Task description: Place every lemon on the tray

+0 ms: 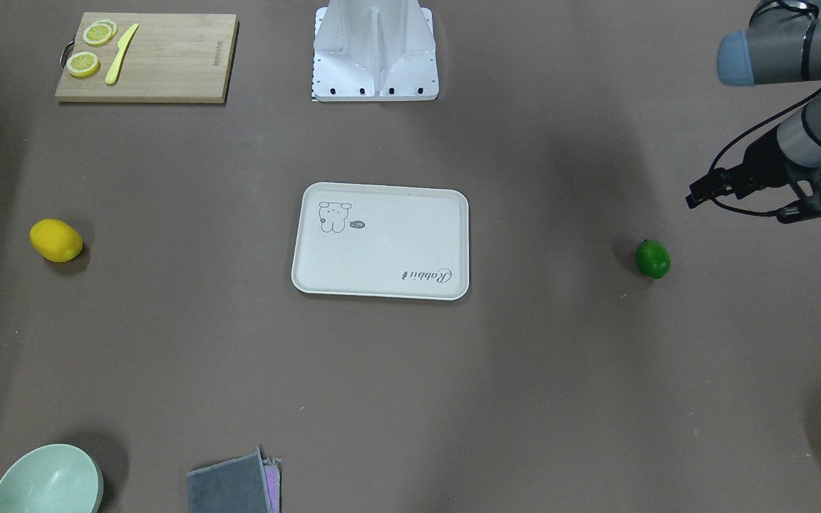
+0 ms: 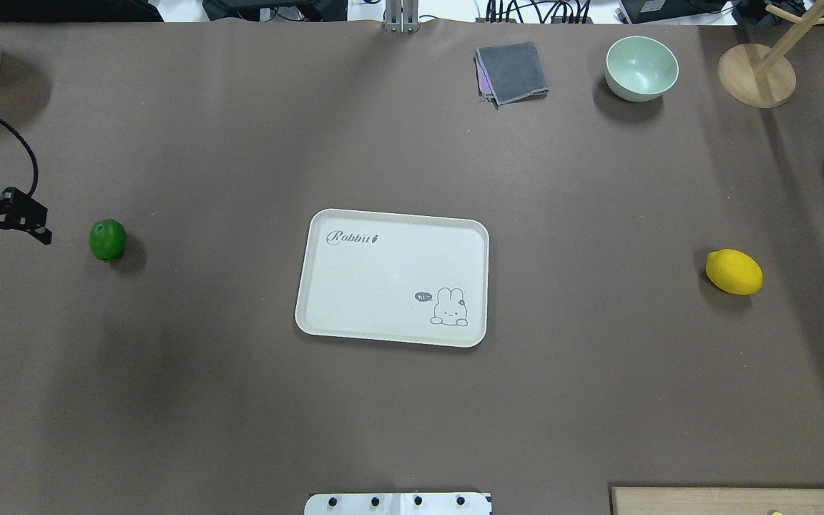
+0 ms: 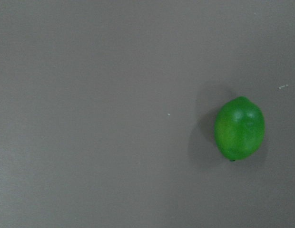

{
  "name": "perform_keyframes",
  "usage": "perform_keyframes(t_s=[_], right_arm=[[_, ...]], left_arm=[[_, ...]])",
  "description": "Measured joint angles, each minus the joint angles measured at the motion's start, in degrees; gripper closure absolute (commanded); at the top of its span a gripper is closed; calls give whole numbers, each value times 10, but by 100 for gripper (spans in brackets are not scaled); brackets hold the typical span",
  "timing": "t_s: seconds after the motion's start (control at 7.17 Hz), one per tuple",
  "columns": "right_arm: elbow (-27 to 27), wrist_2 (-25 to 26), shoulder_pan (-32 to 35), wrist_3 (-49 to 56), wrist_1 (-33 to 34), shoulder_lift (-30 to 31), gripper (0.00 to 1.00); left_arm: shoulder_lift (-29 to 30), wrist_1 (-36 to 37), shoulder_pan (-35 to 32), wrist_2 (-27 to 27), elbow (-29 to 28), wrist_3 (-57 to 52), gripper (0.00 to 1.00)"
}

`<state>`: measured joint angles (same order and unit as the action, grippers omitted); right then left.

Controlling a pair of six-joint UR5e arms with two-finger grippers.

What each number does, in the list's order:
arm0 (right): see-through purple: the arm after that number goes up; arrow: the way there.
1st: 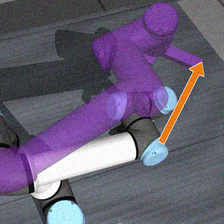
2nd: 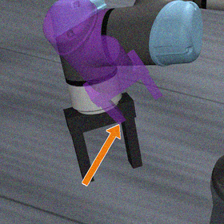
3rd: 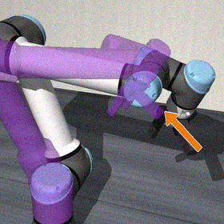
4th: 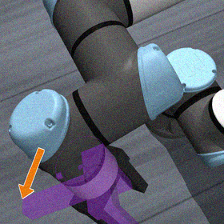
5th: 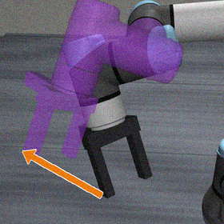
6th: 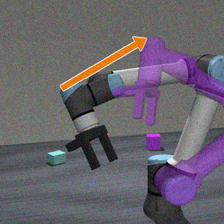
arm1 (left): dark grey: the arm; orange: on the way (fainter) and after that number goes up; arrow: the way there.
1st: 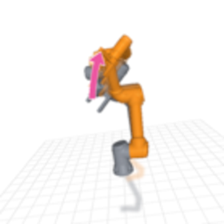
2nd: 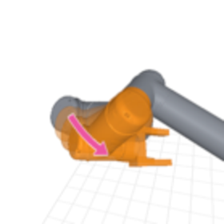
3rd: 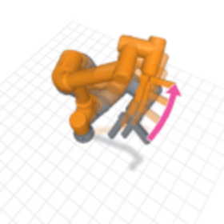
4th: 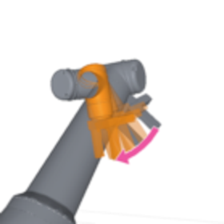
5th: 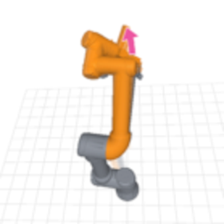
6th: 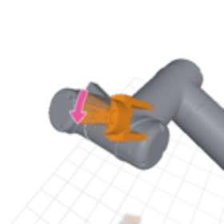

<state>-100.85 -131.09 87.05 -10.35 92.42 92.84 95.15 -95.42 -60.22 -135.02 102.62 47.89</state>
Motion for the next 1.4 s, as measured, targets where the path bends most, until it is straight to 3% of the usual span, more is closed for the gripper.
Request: perform_keyframes(t_s=[0.42, 0.7, 0.98, 1.12, 1.4], right_arm=[[3, -15, -82, -114, -10, -64, 0], [49, -38, -133, -142, -113, -78, 0], [71, -56, -180, -147, -190, -75, 0], [61, -61, -209, -150, -201, -73, 0], [39, -54, -254, -148, -207, -68, 0]], left_arm=[[76, -2, 38, 6, -72, 32, 3], [103, -27, 51, 34, -112, 29, 3], [89, -72, 73, 69, -118, 6, 6], [82, -80, 78, 79, -118, -7, 19], [71, -91, 80, 85, -118, -16, 67]])
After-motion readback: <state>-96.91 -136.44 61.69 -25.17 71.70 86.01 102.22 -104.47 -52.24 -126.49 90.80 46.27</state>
